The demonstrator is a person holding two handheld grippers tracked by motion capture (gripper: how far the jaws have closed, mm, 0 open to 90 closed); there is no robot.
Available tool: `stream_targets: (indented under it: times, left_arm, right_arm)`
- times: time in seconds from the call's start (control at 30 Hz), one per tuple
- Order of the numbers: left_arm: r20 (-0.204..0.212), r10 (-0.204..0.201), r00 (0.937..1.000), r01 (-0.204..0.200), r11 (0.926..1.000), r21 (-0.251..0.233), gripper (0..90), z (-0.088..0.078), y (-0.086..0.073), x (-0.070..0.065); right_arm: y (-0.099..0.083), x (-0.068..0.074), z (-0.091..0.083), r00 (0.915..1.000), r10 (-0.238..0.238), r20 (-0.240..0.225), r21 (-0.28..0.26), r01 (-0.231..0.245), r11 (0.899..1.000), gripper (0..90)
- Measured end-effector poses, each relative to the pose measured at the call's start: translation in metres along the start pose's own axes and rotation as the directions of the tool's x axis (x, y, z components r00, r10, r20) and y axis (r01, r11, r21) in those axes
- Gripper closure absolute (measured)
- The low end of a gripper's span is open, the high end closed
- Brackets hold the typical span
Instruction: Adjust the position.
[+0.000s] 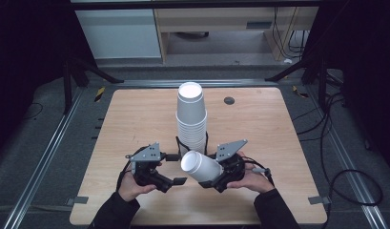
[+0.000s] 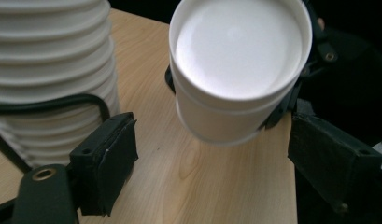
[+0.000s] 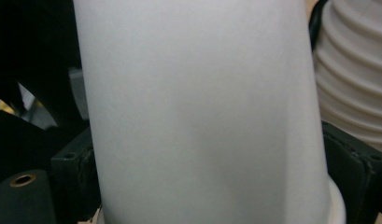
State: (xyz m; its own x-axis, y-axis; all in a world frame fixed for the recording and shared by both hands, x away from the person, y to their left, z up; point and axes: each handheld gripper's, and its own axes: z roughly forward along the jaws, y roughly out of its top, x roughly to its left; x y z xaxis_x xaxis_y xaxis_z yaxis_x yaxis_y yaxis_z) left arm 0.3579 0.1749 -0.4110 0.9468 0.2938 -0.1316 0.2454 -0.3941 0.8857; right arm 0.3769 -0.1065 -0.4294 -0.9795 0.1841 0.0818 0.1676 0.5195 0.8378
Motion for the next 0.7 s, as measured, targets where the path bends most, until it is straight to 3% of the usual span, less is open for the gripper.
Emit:
stream_targets:
  times: [0.1, 0.27, 0.47, 0.57, 0.7]
  left_arm:
    - [-0.032, 0.005, 0.9995, -0.004, 0.9991, 0.042, 14.0, -0.001, -0.004, 0.004]
    - [-0.037, 0.0, 0.9993, 0.004, 0.9954, 0.096, 13.0, 0.001, -0.011, 0.01]
    - [-0.028, 0.007, 0.9996, -0.003, 0.9905, 0.138, 13.1, 0.008, -0.014, 0.012]
    - [-0.024, 0.017, 0.9996, -0.013, 0.9876, 0.157, 13.1, 0.011, -0.014, 0.011]
    - [-0.014, 0.03, 0.9995, -0.027, 0.9838, 0.177, 13.1, 0.015, -0.015, 0.009]
  right_arm:
    - [0.011, -0.003, -0.004, 0.9986, -0.041, 0.034, 0.085, 0.038, 0.996, 10.6]
    - [0.025, -0.008, -0.004, 0.9945, -0.093, 0.048, 0.21, 0.081, 0.974, 10.5]
    - [0.031, -0.009, 0.009, 0.9881, -0.151, 0.029, 0.338, 0.133, 0.932, 10.5]
    - [0.031, -0.009, 0.02, 0.9853, -0.171, 0.005, 0.405, 0.154, 0.901, 10.4]
    - [0.032, -0.007, 0.031, 0.9823, -0.186, -0.023, 0.437, 0.177, 0.882, 10.3]
